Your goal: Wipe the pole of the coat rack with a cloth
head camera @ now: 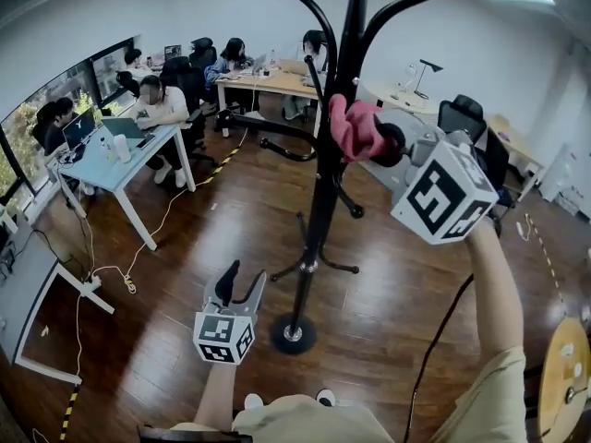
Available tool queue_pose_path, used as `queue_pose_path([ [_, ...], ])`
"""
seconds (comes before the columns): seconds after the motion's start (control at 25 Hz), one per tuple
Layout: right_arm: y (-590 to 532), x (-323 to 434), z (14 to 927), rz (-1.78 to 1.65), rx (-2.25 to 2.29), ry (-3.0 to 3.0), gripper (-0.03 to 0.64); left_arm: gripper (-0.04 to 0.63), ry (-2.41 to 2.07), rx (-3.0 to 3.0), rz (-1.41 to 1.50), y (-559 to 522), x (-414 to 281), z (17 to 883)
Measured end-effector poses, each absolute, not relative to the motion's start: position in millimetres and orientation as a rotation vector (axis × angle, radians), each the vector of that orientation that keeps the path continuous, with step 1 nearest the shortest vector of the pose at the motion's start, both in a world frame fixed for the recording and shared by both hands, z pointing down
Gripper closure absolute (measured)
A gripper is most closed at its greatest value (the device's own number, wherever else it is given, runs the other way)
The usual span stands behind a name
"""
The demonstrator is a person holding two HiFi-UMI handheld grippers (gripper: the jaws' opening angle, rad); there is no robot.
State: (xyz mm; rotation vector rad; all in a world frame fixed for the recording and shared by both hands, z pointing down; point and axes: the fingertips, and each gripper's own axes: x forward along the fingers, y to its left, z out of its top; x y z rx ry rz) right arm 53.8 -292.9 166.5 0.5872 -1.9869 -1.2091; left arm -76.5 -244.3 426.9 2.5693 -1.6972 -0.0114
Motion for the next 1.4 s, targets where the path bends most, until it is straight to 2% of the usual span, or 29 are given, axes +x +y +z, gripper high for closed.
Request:
queue_pose_path([
  [0.2, -322.6, 49.8, 209.7, -1.227, 0.239, -1.498, 0.571, 0.374, -1.672, 2.596, -0.041, -239.9, -69.2, 419.1],
  [0.4, -319.1, 61.1, 213.1, -1.191, 0.095, -1.358, 0.571, 0.373, -1.64, 2.638, -0.073, -234.0, -60.4, 408.3],
  [0.8, -335.1, 81.6, 225.8, -1.139, 0.08, -1.224, 0.571, 0.373, -1.611, 2.68, -0.065, -229.4, -52.1, 400.5],
  [1.4, -317.4, 139.4, 172.2, -1.038, 0.236, -1.282, 0.571, 0.373, -1.539, 2.695, -0.063, -220.3, -30.5, 409.5],
])
